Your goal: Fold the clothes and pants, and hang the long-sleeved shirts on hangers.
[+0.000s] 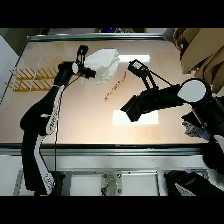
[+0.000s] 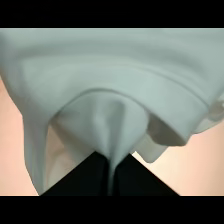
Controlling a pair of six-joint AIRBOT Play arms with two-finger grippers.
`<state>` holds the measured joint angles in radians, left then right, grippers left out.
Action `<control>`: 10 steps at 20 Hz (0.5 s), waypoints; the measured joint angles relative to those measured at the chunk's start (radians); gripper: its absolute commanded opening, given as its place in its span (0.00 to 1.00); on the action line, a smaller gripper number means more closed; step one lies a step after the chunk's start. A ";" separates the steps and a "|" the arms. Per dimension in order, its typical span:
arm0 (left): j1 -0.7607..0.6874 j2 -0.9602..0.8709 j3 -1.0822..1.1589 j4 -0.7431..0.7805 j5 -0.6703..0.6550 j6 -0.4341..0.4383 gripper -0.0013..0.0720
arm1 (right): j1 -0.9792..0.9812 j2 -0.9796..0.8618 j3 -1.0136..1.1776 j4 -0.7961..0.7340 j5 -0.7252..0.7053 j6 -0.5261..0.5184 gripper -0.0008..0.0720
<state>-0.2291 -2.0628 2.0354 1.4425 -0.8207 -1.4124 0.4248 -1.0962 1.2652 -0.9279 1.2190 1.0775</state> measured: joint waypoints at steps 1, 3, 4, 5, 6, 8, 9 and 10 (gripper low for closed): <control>-0.008 0.044 0.002 0.002 -0.018 0.000 0.04 | 0.000 0.000 0.001 -0.004 -0.001 0.000 0.03; -0.035 0.147 0.002 0.005 -0.068 0.024 0.04 | -0.010 0.003 0.018 -0.050 -0.008 0.000 0.03; -0.056 0.201 -0.005 0.005 -0.096 0.043 0.04 | -0.019 0.010 0.034 -0.095 -0.015 0.016 0.03; -0.084 0.261 -0.026 0.005 -0.129 0.062 0.04 | -0.031 0.020 0.050 -0.148 -0.022 0.046 0.03; -0.116 0.319 -0.060 0.005 -0.160 0.077 0.04 | -0.045 0.035 0.065 -0.209 -0.032 0.087 0.04; -0.188 0.424 -0.150 0.005 -0.210 0.098 0.04 | -0.084 0.077 0.086 -0.325 -0.058 0.183 0.04; -0.228 0.468 -0.202 0.005 -0.232 0.106 0.04 | -0.107 0.101 0.093 -0.369 -0.071 0.228 0.04; -0.273 0.510 -0.261 0.004 -0.251 0.113 0.04 | -0.128 0.124 0.097 -0.399 -0.077 0.263 0.04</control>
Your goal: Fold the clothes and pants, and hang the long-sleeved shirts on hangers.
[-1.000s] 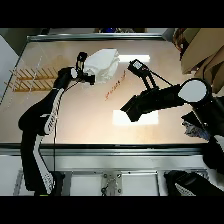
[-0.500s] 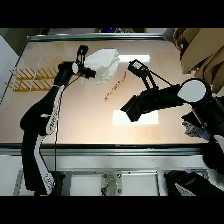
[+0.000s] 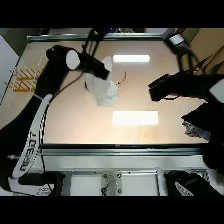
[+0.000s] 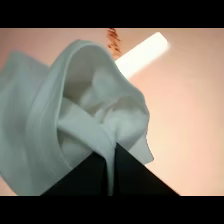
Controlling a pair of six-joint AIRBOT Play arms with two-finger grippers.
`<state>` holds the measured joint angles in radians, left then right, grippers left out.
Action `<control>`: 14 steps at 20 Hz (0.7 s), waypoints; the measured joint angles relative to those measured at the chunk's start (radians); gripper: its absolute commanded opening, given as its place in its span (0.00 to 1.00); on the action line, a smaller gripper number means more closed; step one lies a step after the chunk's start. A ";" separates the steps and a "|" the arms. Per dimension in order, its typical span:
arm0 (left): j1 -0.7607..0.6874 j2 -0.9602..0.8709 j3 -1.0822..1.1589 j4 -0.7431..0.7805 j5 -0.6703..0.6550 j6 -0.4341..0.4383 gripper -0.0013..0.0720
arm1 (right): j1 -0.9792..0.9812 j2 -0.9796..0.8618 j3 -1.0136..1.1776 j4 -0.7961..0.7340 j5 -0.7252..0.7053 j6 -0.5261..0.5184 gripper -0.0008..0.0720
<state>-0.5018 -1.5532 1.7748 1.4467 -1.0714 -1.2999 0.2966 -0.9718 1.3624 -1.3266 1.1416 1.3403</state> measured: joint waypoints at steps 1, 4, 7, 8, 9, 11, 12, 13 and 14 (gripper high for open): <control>-0.042 0.032 -0.054 0.000 -0.012 0.001 0.04 | -0.021 0.024 0.003 -0.026 -0.006 0.032 0.04; -0.155 0.091 -0.189 -0.003 -0.018 -0.010 0.87 | -0.060 0.078 0.008 -0.068 -0.017 0.087 0.04; -0.196 0.120 -0.235 -0.003 -0.024 -0.093 0.86 | -0.074 0.108 0.010 -0.089 -0.022 0.112 0.04; -0.189 0.134 -0.240 -0.003 -0.030 -0.135 0.86 | -0.077 0.115 0.010 -0.089 -0.022 0.119 0.04; -0.171 0.154 -0.251 -0.002 -0.029 -0.182 0.86 | -0.079 0.120 0.010 -0.092 -0.016 0.120 0.04; -0.114 0.211 -0.301 0.000 -0.010 -0.272 0.86 | -0.081 0.125 0.009 -0.096 0.010 0.125 0.04; -0.078 0.243 -0.340 0.001 0.006 -0.313 0.86 | -0.082 0.126 0.008 -0.097 0.027 0.127 0.05; -0.036 0.276 -0.389 0.001 0.028 -0.356 0.86 | -0.082 0.125 0.004 -0.096 0.047 0.127 0.05; 0.007 0.304 -0.439 0.000 0.050 -0.394 0.86 | -0.082 0.122 -0.002 -0.096 0.066 0.127 0.05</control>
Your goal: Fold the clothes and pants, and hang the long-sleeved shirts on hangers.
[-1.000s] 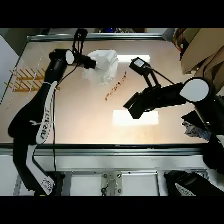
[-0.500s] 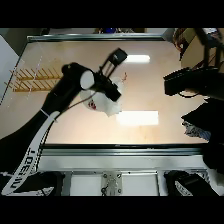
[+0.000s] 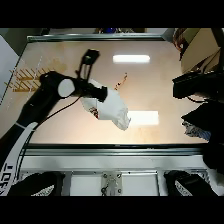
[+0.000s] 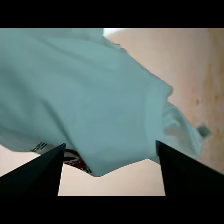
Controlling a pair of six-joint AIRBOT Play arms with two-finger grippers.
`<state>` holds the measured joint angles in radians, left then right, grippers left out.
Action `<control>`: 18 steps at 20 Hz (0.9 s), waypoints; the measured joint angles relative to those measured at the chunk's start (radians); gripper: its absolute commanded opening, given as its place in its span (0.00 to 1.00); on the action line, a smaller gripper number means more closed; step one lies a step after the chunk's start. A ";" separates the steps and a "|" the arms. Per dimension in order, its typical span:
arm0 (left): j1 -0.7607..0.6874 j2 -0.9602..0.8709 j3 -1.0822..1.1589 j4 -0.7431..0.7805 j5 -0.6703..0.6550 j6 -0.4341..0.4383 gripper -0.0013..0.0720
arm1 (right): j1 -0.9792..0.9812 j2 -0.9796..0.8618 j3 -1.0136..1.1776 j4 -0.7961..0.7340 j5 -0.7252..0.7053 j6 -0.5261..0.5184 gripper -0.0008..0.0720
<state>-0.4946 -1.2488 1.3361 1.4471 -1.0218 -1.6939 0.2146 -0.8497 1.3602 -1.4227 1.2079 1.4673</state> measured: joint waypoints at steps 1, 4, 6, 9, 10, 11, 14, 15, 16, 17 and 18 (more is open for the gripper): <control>0.046 0.025 -0.052 0.000 0.024 -0.037 0.86 | 0.000 -0.004 -0.009 0.003 0.017 0.000 0.05; 0.200 0.061 -0.202 -0.026 0.115 -0.137 0.86 | 0.000 -0.025 -0.055 0.047 0.053 0.000 0.05; 0.301 0.043 -0.272 -0.101 0.175 -0.171 0.86 | 0.000 -0.048 -0.089 0.083 0.064 0.000 0.57; 0.418 -0.033 -0.327 -0.266 0.236 -0.150 0.86 | 0.000 -0.103 -0.131 0.134 0.066 -0.001 0.88; 0.443 -0.064 -0.332 -0.327 0.249 -0.127 0.86 | 0.000 -0.130 -0.140 0.145 0.055 -0.001 0.88; 0.462 -0.099 -0.332 -0.391 0.259 -0.095 0.86 | 0.000 -0.159 -0.146 0.154 0.040 -0.001 0.88; 0.481 -0.206 -0.291 -0.537 0.273 -0.010 0.86 | 0.000 -0.275 -0.155 0.203 -0.027 -0.005 0.88; 0.479 -0.244 -0.266 -0.569 0.275 0.009 0.86 | 0.000 -0.325 -0.157 0.231 -0.055 -0.015 0.88; 0.476 -0.279 -0.238 -0.591 0.275 0.021 0.86 | 0.000 -0.378 -0.158 0.264 -0.084 -0.031 0.88; 0.472 -0.317 -0.203 -0.610 0.271 0.033 0.86 | 0.000 -0.429 -0.159 0.298 -0.110 -0.048 0.88; 0.468 -0.349 -0.171 -0.622 0.262 0.040 0.86 | 0.000 -0.482 -0.159 0.336 -0.140 -0.068 0.88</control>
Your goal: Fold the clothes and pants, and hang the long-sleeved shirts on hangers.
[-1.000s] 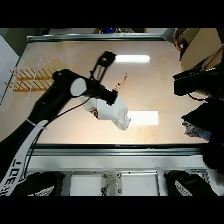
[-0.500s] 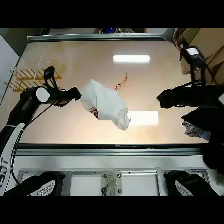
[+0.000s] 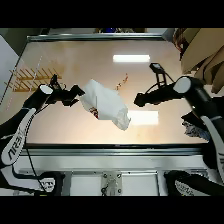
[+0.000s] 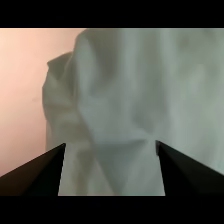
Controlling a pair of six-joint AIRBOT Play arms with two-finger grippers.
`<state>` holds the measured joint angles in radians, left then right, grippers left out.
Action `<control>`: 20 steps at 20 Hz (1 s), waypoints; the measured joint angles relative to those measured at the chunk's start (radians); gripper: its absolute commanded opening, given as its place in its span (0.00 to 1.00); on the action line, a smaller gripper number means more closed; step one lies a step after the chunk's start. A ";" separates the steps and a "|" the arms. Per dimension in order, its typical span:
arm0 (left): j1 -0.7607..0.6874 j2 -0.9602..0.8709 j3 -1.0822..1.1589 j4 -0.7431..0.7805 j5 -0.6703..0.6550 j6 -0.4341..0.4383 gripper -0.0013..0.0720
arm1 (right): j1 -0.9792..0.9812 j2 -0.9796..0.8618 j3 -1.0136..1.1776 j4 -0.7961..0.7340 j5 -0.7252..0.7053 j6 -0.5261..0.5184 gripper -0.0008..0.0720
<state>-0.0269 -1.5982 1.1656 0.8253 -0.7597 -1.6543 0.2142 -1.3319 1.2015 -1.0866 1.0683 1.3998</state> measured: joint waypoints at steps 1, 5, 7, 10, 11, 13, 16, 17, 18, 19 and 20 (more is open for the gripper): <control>-0.004 -0.035 0.037 -0.011 -0.013 0.006 0.86 | 0.000 -0.050 0.000 0.036 -0.029 -0.025 0.88; -0.011 -0.148 0.174 -0.031 -0.070 0.018 0.86 | 0.000 -0.230 0.000 0.175 -0.132 -0.126 0.88; -0.013 -0.191 0.230 -0.037 -0.101 0.022 0.86 | 0.000 -0.296 0.000 0.254 -0.164 -0.176 0.88; -0.013 -0.226 0.276 -0.038 -0.124 0.022 0.44 | 0.011 -0.366 0.001 0.385 -0.192 -0.259 0.75; -0.013 -0.231 0.283 -0.039 -0.125 0.022 0.04 | 0.016 -0.381 0.001 0.422 -0.199 -0.283 0.49; -0.011 -0.236 0.293 -0.040 -0.132 0.024 0.04 | 0.026 -0.397 0.002 0.472 -0.209 -0.324 0.13; 0.004 -0.201 0.303 -0.038 -0.135 0.026 0.04 | 0.030 -0.378 0.005 0.496 -0.217 -0.358 0.03; 0.014 -0.172 0.317 -0.037 -0.134 0.041 0.04 | 0.030 -0.348 0.006 0.489 -0.220 -0.364 0.03; 0.025 -0.139 0.340 -0.035 -0.138 0.057 0.04 | 0.030 -0.309 0.007 0.478 -0.220 -0.370 0.03; 0.036 -0.101 0.373 -0.033 -0.150 0.076 0.04 | 0.030 -0.254 0.007 0.462 -0.219 -0.372 0.03; 0.046 -0.056 0.420 -0.033 -0.169 0.095 0.04 | 0.030 -0.191 0.008 0.451 -0.211 -0.374 0.03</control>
<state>0.0189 -1.6539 1.5852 0.7925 -0.9283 -1.5593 0.2443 -1.5227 1.2091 -0.6361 0.8570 1.0256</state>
